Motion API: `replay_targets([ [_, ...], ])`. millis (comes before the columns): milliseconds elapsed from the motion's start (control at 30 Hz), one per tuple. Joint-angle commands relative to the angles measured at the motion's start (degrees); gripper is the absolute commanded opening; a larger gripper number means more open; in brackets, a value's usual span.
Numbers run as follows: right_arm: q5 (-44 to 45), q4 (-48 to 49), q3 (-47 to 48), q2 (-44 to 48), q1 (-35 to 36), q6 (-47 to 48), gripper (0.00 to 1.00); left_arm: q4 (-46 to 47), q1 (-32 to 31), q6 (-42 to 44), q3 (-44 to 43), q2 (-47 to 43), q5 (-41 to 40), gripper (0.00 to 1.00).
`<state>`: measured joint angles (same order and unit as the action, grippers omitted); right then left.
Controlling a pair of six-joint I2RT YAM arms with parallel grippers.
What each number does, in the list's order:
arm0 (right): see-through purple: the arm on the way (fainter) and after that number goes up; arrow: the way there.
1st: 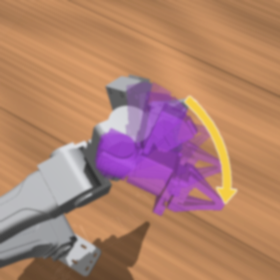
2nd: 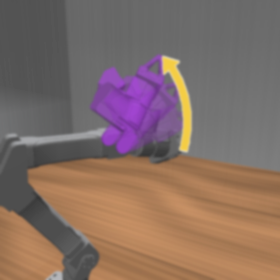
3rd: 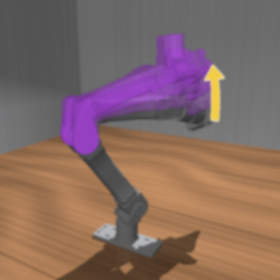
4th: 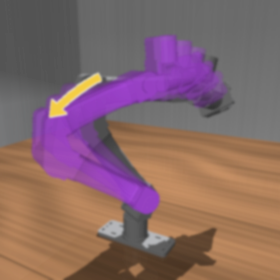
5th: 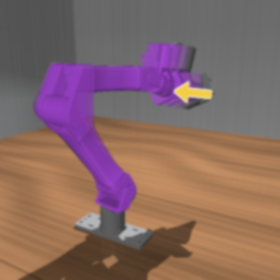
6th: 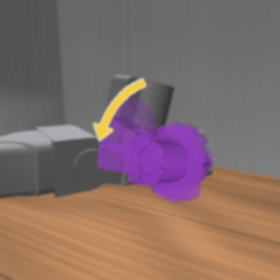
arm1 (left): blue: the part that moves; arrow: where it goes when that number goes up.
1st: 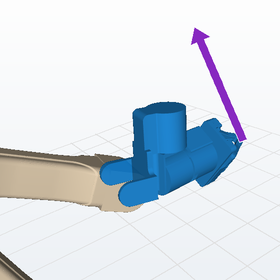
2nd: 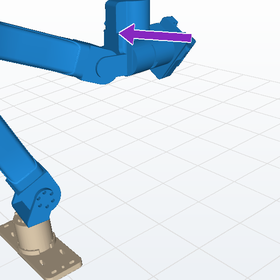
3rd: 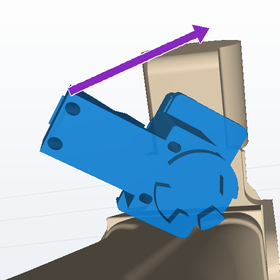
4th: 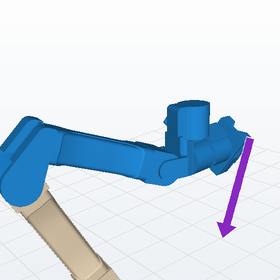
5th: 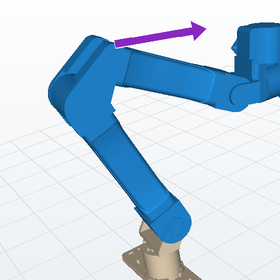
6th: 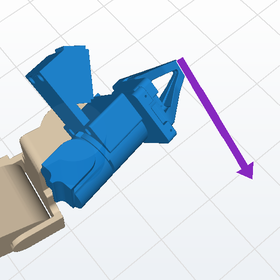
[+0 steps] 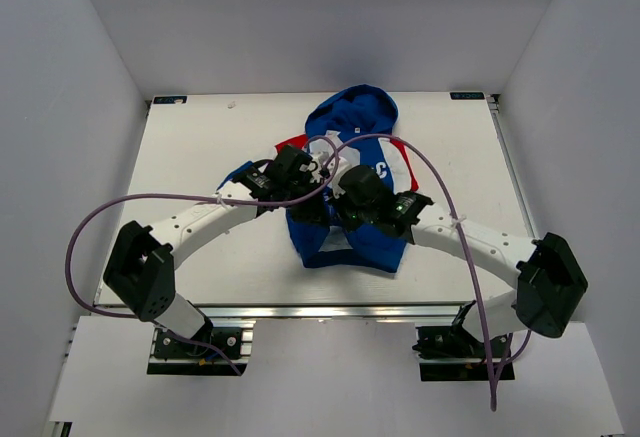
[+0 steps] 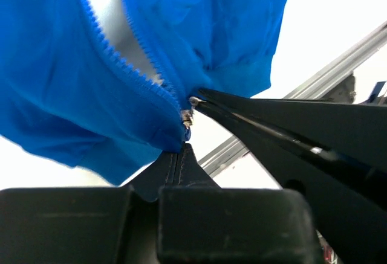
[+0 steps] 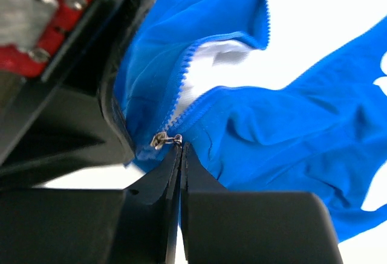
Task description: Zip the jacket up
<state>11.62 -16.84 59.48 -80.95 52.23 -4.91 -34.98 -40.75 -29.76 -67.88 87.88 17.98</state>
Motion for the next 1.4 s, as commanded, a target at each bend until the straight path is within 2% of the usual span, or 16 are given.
replay_targets([
  [0, -6.04, -1.85, 3.88, 3.16, -4.33, 4.64, 0.00, -11.08, -1.35, 2.15, -1.81, -0.95, -1.88, 0.00],
  [67, -12.63, -4.94, 4.32, 3.78, -4.33, 5.17, 0.00, -9.32, -1.26, 2.77, -4.87, -0.86, -4.17, 0.00],
  [167, -15.30, -7.50, 3.89, 4.83, -4.76, 5.35, 0.00, -6.16, -1.26, 2.16, -6.56, -2.09, -9.27, 0.30],
  [267, -18.19, -7.68, 3.88, 5.54, -6.69, 2.80, 0.00, -3.61, -1.26, 1.11, -4.65, -4.99, -8.31, 0.61],
  [333, -23.45, -7.42, 3.97, 5.54, -8.71, 1.58, 0.00, -2.90, -1.26, 0.76, -2.97, -6.83, -7.08, 0.73],
  [433, -29.52, -7.24, 3.89, 4.75, -10.12, 0.96, 0.00, -3.51, -1.35, 3.03, -0.33, -9.65, -6.03, 0.78],
  [500, -31.65, -8.29, 4.58, 4.31, -10.83, 0.86, 0.00, -3.87, -1.35, 8.19, 0.55, -11.58, -4.97, 0.96],
  [533, -33.40, -8.73, 4.76, 4.13, -11.53, 1.12, 0.00, -3.00, -1.70, 9.36, 2.21, -13.07, -6.45, 0.98],
  [600, -34.73, -9.61, 5.72, 3.78, -12.50, 0.95, 0.00, -1.68, -2.40, 15.21, 2.92, -14.47, -7.08, 0.98],
  [767, -41.23, -11.28, 7.92, 2.46, -16.19, 0.43, 0.00, 4.74, -6.79, 26.84, 4.50, -18.96, -15.86, 0.98],
  [833, -44.29, -11.72, 8.80, 1.67, -17.86, -0.36, 0.00, 7.55, -6.80, 32.72, 5.73, -19.58, -15.61, 0.98],
  [1033, -46.42, -13.57, 11.79, -0.09, -19.79, -1.42, 0.00, 11.86, -7.41, 40.47, 7.23, -19.15, -13.41, 0.98],
  [1367, -49.32, -15.50, 16.19, -2.02, -21.73, -3.00, 0.00, 12.21, -8.55, 48.56, 3.36, -12.20, -17.10, 0.98],
])
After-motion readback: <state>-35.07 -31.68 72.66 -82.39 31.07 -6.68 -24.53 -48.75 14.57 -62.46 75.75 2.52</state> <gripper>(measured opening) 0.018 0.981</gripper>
